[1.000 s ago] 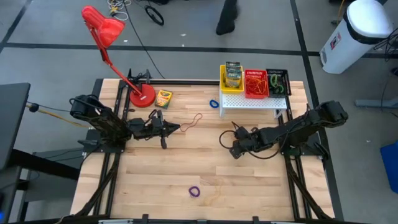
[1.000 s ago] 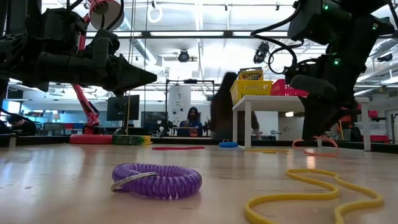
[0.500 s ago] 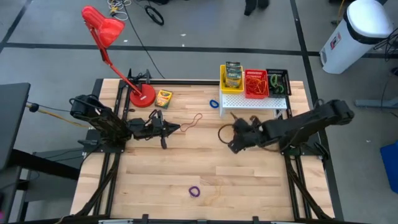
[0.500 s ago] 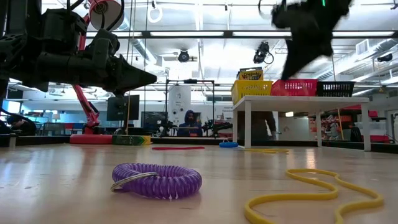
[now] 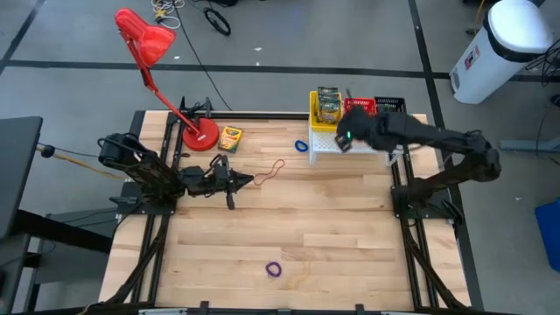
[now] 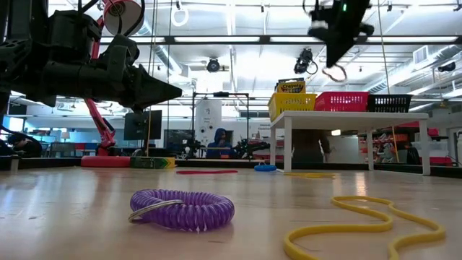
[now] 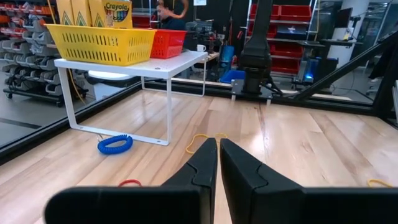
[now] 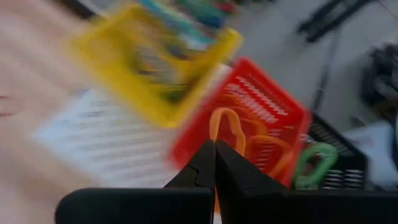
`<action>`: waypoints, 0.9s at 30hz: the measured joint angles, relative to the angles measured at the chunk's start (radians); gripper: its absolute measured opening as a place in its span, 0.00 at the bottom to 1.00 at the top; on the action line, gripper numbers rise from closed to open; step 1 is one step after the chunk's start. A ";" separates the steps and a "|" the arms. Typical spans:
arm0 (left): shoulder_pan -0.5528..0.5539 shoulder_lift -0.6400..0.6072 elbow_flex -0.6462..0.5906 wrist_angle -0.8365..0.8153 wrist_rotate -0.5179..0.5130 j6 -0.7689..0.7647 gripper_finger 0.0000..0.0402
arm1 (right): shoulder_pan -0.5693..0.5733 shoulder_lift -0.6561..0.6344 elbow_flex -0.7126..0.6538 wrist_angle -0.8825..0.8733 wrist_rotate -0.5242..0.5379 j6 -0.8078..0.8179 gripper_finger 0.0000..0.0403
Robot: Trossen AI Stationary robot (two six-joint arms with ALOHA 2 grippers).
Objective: Pick & Place Office Desk Supplies
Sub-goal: Put the orange rubber band on the red basket, then put the yellow rubber band on the red basket
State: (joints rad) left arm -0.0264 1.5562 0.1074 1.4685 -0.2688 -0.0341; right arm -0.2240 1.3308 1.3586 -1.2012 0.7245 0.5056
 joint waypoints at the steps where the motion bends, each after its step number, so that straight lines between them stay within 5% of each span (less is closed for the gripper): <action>1: 0.000 0.000 0.000 0.000 0.000 0.000 0.07 | -0.047 0.000 -0.010 0.007 -0.002 -0.023 0.00; 5: 0.000 0.000 0.000 0.000 0.000 0.000 0.07 | -0.199 0.001 -0.047 0.049 -0.012 -0.103 0.00; 11: 0.000 0.000 0.000 0.000 0.000 0.000 0.07 | -0.319 0.003 -0.126 0.201 -0.173 -0.208 0.05; 27: 0.000 0.000 0.000 0.001 0.000 0.000 0.07 | -0.331 0.002 -0.119 0.221 -0.109 -0.219 0.46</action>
State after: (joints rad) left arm -0.0265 1.5562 0.1074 1.4693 -0.2687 -0.0341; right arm -0.5550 1.3328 1.2395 -0.9800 0.6155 0.2869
